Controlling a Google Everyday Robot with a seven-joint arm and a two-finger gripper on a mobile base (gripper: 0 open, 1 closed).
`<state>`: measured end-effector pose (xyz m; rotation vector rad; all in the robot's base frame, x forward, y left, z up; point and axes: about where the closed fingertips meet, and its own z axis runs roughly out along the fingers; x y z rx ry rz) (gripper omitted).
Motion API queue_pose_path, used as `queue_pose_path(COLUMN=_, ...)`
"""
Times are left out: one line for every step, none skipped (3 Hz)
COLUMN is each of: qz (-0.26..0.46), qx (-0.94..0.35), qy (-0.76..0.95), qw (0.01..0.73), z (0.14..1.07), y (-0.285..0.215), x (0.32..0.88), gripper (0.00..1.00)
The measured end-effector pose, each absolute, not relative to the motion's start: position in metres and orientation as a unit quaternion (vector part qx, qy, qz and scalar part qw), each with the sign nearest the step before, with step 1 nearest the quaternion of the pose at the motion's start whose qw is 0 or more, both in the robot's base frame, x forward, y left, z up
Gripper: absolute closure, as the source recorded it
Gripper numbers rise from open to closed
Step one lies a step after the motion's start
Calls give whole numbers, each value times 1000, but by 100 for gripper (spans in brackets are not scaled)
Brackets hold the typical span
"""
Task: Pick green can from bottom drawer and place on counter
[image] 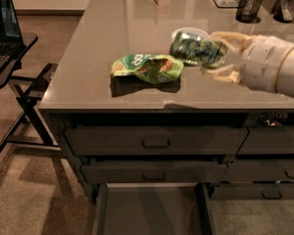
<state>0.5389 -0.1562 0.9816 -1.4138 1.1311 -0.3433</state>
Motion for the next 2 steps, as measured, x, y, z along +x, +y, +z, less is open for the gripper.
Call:
queue_pose_path(qz=-138, qx=-579, qy=514, qw=618, z=991, y=-174, x=562, gripper=100)
queue_pose_path(qz=-136, qx=-557, qy=550, qw=607, z=976, y=-191, x=581, gripper=100)
